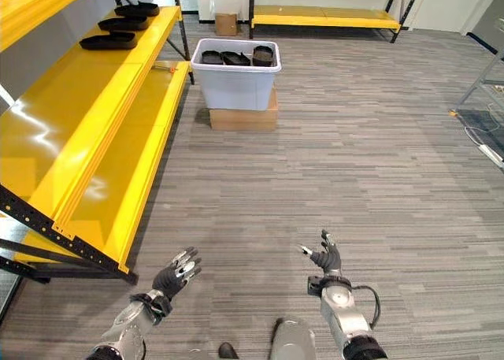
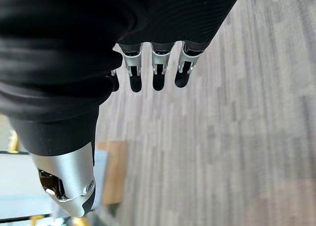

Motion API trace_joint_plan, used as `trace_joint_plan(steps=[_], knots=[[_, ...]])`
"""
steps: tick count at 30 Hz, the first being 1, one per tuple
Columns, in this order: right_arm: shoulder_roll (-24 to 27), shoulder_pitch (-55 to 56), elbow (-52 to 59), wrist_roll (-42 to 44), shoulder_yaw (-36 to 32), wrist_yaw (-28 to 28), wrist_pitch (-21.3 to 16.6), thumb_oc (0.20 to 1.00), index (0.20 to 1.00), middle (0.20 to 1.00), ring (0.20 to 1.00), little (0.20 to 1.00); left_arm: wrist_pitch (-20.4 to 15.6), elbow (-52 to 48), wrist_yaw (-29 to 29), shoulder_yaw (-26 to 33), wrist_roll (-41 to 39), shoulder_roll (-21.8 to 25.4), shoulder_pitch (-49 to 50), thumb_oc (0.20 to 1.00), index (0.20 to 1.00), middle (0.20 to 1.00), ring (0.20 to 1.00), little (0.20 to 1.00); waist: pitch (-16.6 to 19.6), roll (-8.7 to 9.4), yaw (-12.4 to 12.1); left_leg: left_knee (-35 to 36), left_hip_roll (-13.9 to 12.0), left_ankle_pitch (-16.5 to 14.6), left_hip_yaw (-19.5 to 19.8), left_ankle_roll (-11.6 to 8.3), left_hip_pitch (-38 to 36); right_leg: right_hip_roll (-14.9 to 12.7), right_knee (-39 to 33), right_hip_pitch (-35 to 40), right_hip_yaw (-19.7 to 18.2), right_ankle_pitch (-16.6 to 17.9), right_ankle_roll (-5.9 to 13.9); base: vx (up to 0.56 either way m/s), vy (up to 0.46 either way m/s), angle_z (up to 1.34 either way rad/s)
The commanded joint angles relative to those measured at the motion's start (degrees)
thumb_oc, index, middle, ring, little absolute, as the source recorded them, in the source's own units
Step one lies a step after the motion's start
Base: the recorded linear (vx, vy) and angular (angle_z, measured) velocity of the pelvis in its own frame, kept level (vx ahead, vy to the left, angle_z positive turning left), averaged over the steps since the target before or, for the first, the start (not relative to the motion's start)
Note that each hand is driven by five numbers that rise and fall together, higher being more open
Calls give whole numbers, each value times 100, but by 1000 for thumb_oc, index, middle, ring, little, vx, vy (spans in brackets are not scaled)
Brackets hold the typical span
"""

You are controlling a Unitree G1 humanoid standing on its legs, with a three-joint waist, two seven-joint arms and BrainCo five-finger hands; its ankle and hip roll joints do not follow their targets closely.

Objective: Move parts from the plastic box to the shelf.

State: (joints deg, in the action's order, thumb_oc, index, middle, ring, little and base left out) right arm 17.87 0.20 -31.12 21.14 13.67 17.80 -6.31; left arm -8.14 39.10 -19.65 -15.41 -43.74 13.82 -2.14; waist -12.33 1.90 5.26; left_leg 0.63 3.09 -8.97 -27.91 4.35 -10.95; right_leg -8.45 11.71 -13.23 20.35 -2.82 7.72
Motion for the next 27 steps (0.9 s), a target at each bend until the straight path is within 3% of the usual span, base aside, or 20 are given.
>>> trace_joint_plan(steps=[1, 6, 9, 10, 13, 14, 15, 18, 20, 21, 23, 25, 27], knots=[[-119, -335, -4, -219, -179, -67, -350, 1000, 1000, 1000, 1000, 1000, -128, -292, 27, -252, 153, -1, 6, 1000, 1000, 1000, 1000, 1000, 26, 102, -32, -165, -256, -80, 41, -94, -228, -442, -1024, 253, 8, 1594, 417, 341, -149, 5], [-126, -152, 83, -77, -261, 97, -436, 1000, 1000, 1000, 1000, 1000, 88, -384, 10, -364, 222, 25, 89, 1000, 1000, 1000, 1000, 1000, -63, 173, 76, -605, -331, -326, 311, -32, -90, -339, -1089, 130, -424, 1572, 391, 385, -182, 52], [-76, -115, 54, 34, -289, 83, -332, 1000, 1000, 1000, 1000, 1000, 181, -422, -35, -373, -75, -10, 155, 1000, 1000, 1000, 1000, 1000, -5, 205, 46, -792, -430, -413, 197, -49, -59, -382, -891, 245, -208, 1457, 288, 287, -109, 72], [60, -168, -138, -113, -261, -5, -330, 1000, 1000, 1000, 1000, 1000, 206, -489, -290, -362, -89, -55, 183, 1000, 1000, 1000, 1000, 1000, 133, 164, -1, -932, -567, -526, 53, -125, -105, -352, -615, 364, 98, 1118, 66, 521, -161, 32], [187, -152, -275, 166, -231, -299, -282, 1000, 1000, 1000, 1000, 1000, 130, -431, -367, -364, 49, -56, 231, 1000, 1000, 1000, 1000, 1000, 296, 125, -12, -1248, -734, -517, -51, -233, -98, -213, -500, 498, 311, 774, -196, 502, -192, 11], [153, -116, -334, 861, -252, -597, -199, 1000, 1000, 1000, 1000, 1000, -8, -345, -337, -332, 0, -55, 229, 1000, 1000, 1000, 1000, 1000, 380, 135, -18, -1455, -772, -387, -63, -321, -130, -96, -558, 547, 381, 698, -294, 363, -195, -1], [156, -103, -362, 940, -271, -617, -236, 1000, 1000, 1000, 1000, 1000, -30, -319, -394, -316, -47, -63, 222, 1000, 1000, 1000, 1000, 1000, 418, 125, -17, -1531, -791, -315, -51, -379, -137, -33, -606, 574, 413, 665, -334, 453, -267, -2], [373, -8, -326, 276, -413, -611, -306, 1000, 1000, 1000, 1000, 1000, -222, -575, -626, -246, -172, -60, 196, 1000, 1000, 1000, 1000, 1000, 684, -9, -25, -2307, -841, 690, 90, -914, -188, 503, -893, 760, 537, 282, -762, 325, -234, -5], [408, 8, -310, 336, -420, -651, -293, 1000, 1000, 1000, 1000, 1000, -253, -606, -602, -244, -214, -47, 188, 1000, 1000, 1000, 1000, 1000, 705, -6, -27, -2566, -899, 880, 77, -1025, -146, 560, -935, 801, 553, 220, -839, 210, -257, 2], [482, 15, -259, 482, -430, -681, -268, 1000, 1000, 1000, 1000, 1000, -155, -762, -522, -172, -299, 7, 102, 1000, 1000, 1000, 1000, 1000, 682, 97, -102, -3831, -1267, 1275, 58, -1300, 364, 699, -1091, 1013, 567, 44, -1062, 287, -378, -6], [538, -6, -297, 591, -430, -709, -291, 1000, 1000, 1000, 1000, 1000, -23, -860, -420, -114, -279, 30, 57, 1000, 1000, 1000, 1000, 1000, 549, 160, -185, -4419, -1455, 1154, 121, -1228, 930, 719, -1120, 1187, 459, 0, -1113, 251, -253, -5], [543, -34, -326, 689, -447, -729, -279, 1000, 1000, 1000, 1000, 1000, 86, -874, -391, -94, -268, 42, 40, 1000, 1000, 1000, 1000, 1000, 455, 173, -223, -4336, -1562, 1007, 137, -1100, 1217, 728, -1099, 1280, 399, 6, -1087, 152, -39, -25], [515, -88, -406, 721, -443, -754, -275, 1000, 1000, 1000, 1000, 1000, 131, -862, -336, -100, -367, 63, 30, 1000, 1000, 1000, 1000, 1000, 365, 192, -222, -3658, -1650, 827, -56, -923, 1290, 668, -1043, 1386, 361, -10, -1015, 175, 84, -5]])
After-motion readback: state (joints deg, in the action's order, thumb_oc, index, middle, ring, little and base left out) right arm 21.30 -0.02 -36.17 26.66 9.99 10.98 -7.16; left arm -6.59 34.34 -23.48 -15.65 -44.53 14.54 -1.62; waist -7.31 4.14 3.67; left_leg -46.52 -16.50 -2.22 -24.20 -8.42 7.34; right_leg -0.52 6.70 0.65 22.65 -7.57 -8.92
